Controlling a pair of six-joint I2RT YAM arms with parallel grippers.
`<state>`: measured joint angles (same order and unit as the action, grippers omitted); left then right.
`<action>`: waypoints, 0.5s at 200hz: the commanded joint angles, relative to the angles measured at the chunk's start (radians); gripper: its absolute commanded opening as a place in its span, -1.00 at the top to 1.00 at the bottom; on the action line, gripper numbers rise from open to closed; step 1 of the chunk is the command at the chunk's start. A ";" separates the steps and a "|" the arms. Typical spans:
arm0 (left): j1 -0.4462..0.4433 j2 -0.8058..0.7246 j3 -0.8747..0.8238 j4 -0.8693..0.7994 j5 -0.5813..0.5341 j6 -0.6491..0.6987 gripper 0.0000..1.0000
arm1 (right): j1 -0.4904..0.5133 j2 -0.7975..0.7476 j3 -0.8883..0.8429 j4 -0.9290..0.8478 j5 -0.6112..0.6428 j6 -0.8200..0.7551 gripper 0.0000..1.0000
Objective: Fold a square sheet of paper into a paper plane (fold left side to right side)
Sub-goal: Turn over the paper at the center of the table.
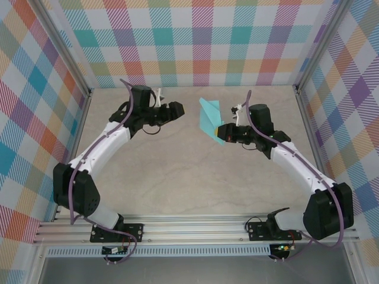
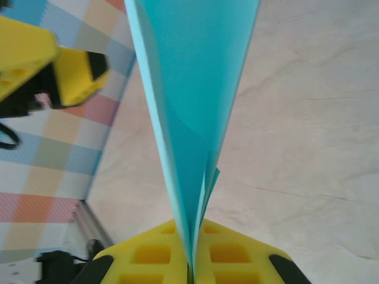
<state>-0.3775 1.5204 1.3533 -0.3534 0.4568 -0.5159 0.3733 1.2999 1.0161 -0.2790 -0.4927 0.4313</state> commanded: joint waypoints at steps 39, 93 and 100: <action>-0.002 -0.174 -0.094 -0.106 -0.254 0.123 -0.49 | 0.292 0.144 0.203 -0.461 0.774 -0.342 0.85; 0.000 -0.377 -0.222 -0.118 -0.549 0.072 -0.64 | 0.492 0.480 0.381 -0.617 1.343 -0.351 0.86; 0.001 -0.400 -0.236 -0.121 -0.576 0.068 -0.66 | 0.512 0.520 0.398 -0.629 1.380 -0.346 0.86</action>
<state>-0.3779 1.2194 1.1603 -0.4538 0.0563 -0.4324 0.8169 1.7191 1.3411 -0.7845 0.5667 0.1135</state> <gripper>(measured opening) 0.815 0.072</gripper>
